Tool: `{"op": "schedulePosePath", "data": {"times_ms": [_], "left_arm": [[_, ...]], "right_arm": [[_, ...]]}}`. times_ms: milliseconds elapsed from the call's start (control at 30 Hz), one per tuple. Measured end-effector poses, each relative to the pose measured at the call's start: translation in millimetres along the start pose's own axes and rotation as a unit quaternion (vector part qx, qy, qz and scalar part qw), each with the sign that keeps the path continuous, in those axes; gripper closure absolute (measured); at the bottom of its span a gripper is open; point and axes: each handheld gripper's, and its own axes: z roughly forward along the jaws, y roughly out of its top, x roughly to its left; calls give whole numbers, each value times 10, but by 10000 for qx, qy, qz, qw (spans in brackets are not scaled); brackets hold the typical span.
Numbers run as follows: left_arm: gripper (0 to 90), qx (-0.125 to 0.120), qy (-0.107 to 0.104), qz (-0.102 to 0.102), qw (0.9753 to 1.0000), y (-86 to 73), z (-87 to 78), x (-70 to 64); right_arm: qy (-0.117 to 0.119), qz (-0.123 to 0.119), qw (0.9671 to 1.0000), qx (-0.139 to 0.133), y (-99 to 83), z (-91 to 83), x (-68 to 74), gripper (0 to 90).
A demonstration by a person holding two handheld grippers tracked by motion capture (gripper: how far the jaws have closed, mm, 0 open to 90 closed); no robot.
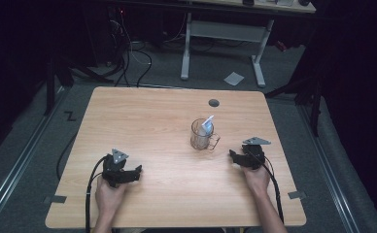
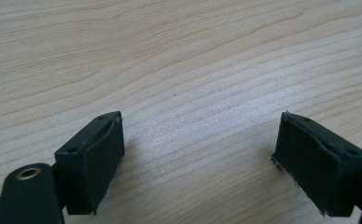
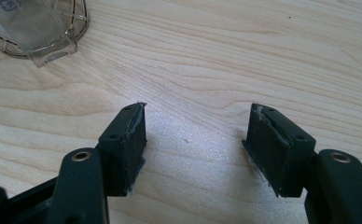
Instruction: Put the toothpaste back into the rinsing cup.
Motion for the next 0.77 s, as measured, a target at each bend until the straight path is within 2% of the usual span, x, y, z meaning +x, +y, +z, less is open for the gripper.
{"op": "schedulePosePath", "data": {"times_ms": [767], "left_arm": [[159,0,2,2,10000,0,0,-1]], "right_arm": [[-7,12,10000,9,-3,-2,0,365]]}}
